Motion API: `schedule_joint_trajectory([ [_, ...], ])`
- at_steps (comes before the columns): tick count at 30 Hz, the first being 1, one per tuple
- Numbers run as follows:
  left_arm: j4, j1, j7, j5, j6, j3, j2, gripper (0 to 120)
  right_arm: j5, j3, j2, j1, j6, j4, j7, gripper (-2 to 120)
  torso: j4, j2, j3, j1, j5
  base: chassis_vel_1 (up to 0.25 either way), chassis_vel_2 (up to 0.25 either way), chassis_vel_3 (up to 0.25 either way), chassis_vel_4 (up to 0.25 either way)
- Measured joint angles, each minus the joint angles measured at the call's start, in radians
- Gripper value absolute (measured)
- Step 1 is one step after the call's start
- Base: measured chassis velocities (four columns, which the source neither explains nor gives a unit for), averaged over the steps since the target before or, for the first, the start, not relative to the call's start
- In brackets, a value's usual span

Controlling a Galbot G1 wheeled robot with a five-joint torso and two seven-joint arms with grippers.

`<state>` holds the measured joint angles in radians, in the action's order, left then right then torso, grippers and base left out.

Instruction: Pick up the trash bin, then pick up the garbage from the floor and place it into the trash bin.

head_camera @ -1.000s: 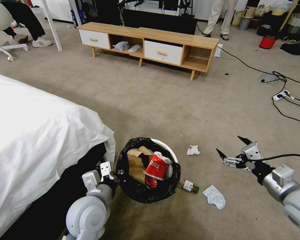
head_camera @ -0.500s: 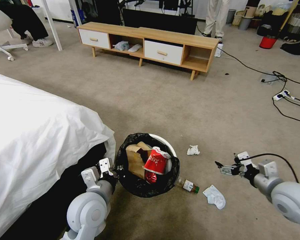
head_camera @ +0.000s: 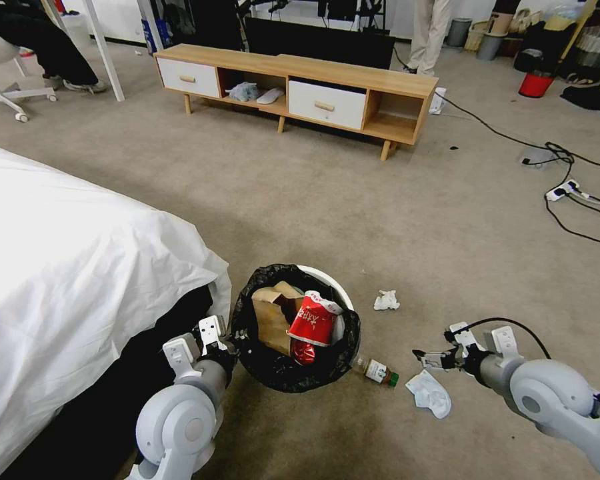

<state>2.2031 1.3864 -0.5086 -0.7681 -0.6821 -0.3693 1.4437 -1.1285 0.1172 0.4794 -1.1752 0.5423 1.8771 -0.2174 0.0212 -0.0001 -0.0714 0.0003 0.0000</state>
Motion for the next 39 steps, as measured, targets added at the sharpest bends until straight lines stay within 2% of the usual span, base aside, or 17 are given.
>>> schedule_joint_trajectory([
  [9, -0.013, 0.0, 0.009, 0.016, 0.001, 0.0, 0.013, 1, -0.054, -0.137, 0.05, 0.164, 0.12, -0.054, 0.005, 100, 0.0, 0.0, 0.0, 0.0, 0.0, 0.0, 0.0, 0.0, 0.0],
  [15, -0.018, 0.005, 0.02, 0.033, 0.003, -0.003, 0.025, 1, -0.057, -0.236, 0.063, 0.261, 0.193, -0.114, 0.044, 100, 0.0, 0.0, 0.0, 0.0, -0.0001, 0.0, 0.0, 0.0, 0.0],
  [24, -0.026, 0.009, 0.028, 0.052, 0.005, -0.006, 0.039, 1, -0.05, -0.272, 0.075, 0.302, 0.199, -0.205, 0.093, 100, 0.0002, 0.0, 0.0, 0.0, -0.0001, 0.0, 0.0, 0.0, 0.0],
  [34, -0.033, 0.005, 0.03, 0.055, 0.005, -0.004, 0.04, 1, -0.028, -0.285, 0.117, 0.318, 0.198, -0.297, 0.121, 100, 0.0001, 0.0, 0.0, 0.0, 0.0, 0.0, 0.0, 0.0, 0.0],
  [39, -0.032, 0.008, 0.03, 0.057, 0.005, -0.009, 0.037, 1, -0.004, -0.333, 0.153, 0.369, 0.196, -0.34, 0.146, 100, -0.0001, 0.0, 0.0, 0.0, 0.0, 0.0, 0.0, 0.0, 0.0],
])
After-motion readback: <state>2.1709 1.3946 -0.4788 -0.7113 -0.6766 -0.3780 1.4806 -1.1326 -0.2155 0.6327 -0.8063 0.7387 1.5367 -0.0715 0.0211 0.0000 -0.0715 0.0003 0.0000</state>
